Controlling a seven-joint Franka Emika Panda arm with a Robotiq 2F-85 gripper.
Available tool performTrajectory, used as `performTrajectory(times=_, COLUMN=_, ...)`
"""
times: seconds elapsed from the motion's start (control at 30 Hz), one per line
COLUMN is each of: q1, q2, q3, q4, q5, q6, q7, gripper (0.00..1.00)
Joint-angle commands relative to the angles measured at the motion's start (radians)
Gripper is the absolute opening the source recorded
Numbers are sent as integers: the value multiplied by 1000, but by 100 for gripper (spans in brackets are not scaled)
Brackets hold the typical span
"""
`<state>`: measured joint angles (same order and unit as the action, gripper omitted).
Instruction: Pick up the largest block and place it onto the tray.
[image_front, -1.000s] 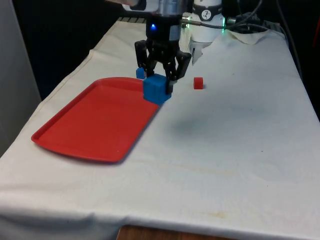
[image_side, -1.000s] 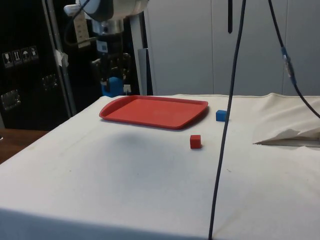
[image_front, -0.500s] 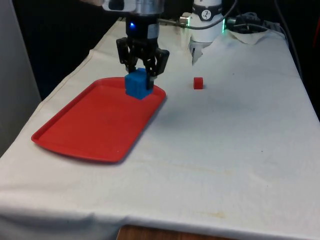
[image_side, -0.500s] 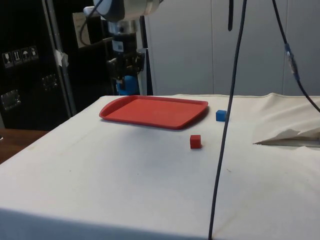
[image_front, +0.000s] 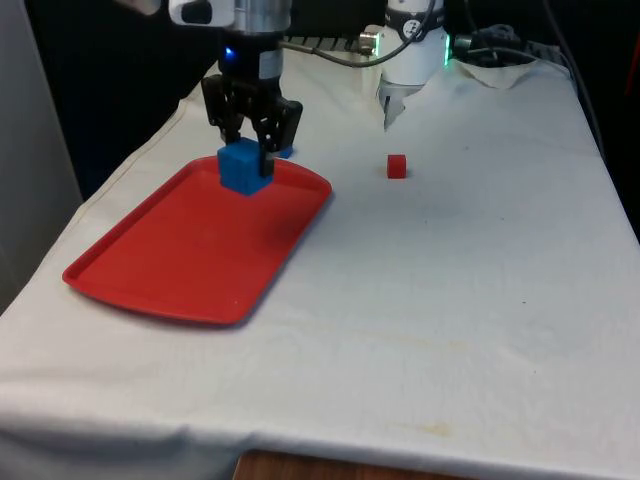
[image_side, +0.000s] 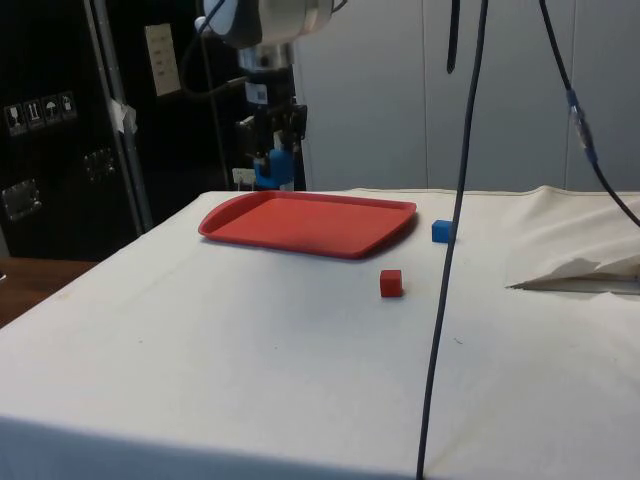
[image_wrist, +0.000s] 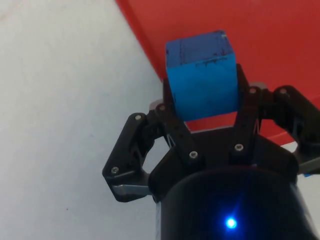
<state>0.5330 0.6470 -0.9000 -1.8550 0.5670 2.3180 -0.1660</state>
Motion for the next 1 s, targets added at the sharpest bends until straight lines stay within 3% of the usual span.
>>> performTrajectory(times=0.0, q1=-10, q2=2, q3=6, q4=1, q5=8, q6=7, q7=-11, gripper=0)
performTrajectory(times=0.13, q1=-19, q2=11, q3=4, q4=2, q5=9, q6=10, q7=-20, gripper=0)
performTrajectory(times=0.2, q1=-19, q2=18, q3=2, q4=2, q5=8, q6=14, q7=-19, gripper=0)
performTrajectory(times=0.23, q1=-13, q2=15, q3=-4, q4=-1, q5=0, q6=5, q7=-13, gripper=0)
performTrajectory(times=0.27, q1=-19, q2=18, q3=2, q4=2, q5=8, q6=14, q7=-19, gripper=0)
performTrajectory(times=0.53, q1=-13, q2=22, q3=-4, q4=1, q5=0, q6=10, q7=-13, gripper=0)
performTrajectory(times=0.97, q1=-18, q2=24, q3=-1, q4=0, q5=4, q6=10, q7=-17, gripper=0)
